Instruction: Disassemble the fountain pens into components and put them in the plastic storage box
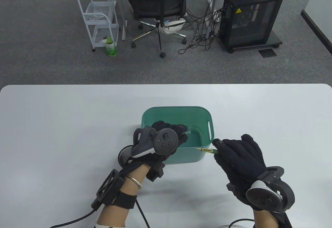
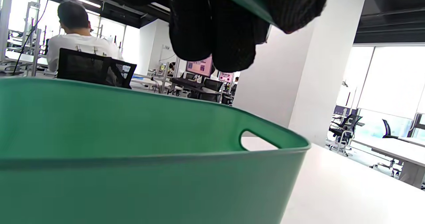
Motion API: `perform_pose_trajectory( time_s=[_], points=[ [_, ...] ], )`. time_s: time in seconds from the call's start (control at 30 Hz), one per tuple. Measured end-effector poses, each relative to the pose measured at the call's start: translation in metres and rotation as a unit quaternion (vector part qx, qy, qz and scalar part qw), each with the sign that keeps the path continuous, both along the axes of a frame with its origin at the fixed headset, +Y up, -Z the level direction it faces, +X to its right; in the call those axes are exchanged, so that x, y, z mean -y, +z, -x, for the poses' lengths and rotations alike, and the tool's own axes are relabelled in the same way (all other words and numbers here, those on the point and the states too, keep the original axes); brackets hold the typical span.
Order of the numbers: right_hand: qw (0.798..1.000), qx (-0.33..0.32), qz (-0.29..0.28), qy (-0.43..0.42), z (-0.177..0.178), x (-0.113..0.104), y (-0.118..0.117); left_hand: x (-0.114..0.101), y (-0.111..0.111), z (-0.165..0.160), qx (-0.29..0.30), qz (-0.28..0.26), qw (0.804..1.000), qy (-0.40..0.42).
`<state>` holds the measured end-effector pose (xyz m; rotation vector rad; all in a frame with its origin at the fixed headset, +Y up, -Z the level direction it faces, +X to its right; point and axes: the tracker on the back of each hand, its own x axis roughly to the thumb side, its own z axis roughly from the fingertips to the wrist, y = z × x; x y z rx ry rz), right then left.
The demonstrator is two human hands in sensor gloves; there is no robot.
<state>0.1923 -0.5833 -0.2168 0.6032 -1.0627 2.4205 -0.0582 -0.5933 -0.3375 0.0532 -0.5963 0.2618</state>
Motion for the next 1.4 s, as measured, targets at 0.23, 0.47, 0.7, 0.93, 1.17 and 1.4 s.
perform_pose_trajectory(
  time_s=[0.23, 0.47, 0.7, 0.93, 1.17, 1.4],
  points=[
    [1.000, -0.008, -0.005, -0.009, -0.001, -0.002, 0.003, 0.012, -0.020, -0.016, -0.016, 0.032, 0.999, -0.025],
    [1.000, -0.010, -0.004, -0.009, -0.001, -0.003, 0.003, 0.026, -0.035, -0.022, -0.036, 0.057, 0.997, -0.045],
    [1.000, -0.009, -0.006, -0.011, -0.002, -0.004, 0.004, 0.038, -0.044, -0.021, -0.053, 0.077, 0.994, -0.064],
    [1.000, -0.007, -0.006, -0.012, -0.003, -0.005, 0.004, 0.044, -0.048, -0.018, -0.059, 0.085, 0.992, -0.067],
    [1.000, -0.007, -0.003, -0.007, -0.001, -0.006, 0.003, 0.046, -0.046, -0.016, -0.061, 0.080, 0.992, -0.075],
    [1.000, -0.007, -0.002, -0.005, 0.000, -0.006, 0.003, 0.044, -0.039, -0.013, -0.065, 0.064, 0.992, -0.085]
  ],
)
